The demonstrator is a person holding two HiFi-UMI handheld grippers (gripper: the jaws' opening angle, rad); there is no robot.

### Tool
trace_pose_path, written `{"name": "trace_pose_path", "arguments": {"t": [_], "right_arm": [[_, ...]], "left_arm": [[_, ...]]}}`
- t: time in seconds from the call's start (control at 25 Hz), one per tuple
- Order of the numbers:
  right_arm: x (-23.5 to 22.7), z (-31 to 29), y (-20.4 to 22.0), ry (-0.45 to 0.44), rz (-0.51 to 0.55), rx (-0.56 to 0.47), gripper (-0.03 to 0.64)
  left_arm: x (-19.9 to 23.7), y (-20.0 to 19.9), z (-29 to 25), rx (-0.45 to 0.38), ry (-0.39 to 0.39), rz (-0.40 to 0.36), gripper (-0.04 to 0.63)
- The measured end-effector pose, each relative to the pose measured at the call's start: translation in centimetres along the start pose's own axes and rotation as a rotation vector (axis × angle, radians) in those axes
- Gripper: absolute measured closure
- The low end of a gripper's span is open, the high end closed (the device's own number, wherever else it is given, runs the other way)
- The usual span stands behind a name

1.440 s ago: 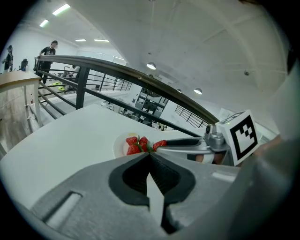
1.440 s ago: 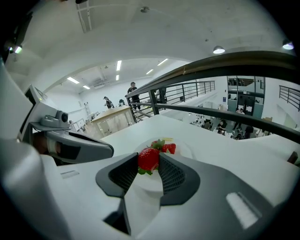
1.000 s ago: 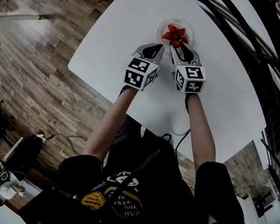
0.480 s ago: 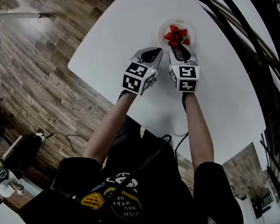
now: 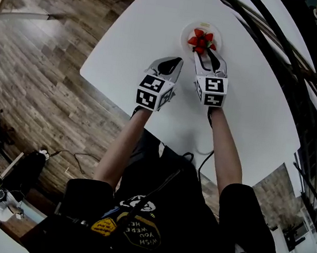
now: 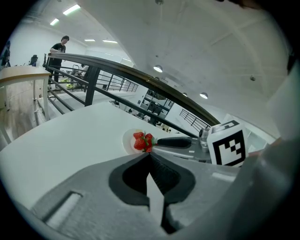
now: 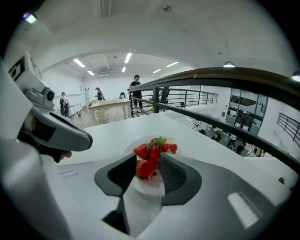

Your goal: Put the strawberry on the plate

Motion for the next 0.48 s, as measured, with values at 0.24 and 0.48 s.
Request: {"name": "trace_pose_path", "arguments": {"t": [0.24, 0.48], "right_arm": [[-0.5, 3.9, -2.7, 0.025, -0.049, -0.1, 0.485], [-0.9, 9.7, -5.7, 0.083, -0.061, -0.19, 0.514]], "left_arm": [[-1.4, -1.3, 2.0, -0.039, 0.003, -0.023, 0.595], [-4.1, -3.4, 5.2, -0.101, 0.019, -0.071, 0.595]]}}
Point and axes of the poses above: the fingertips, and each gripper's own axes: z backward along the fingers, x to its left, y out of its underside, the point moved 5 cm from there along z, backward along the fingers, and after that the axes turned 7 degrees about z, right-handed, at the moved point
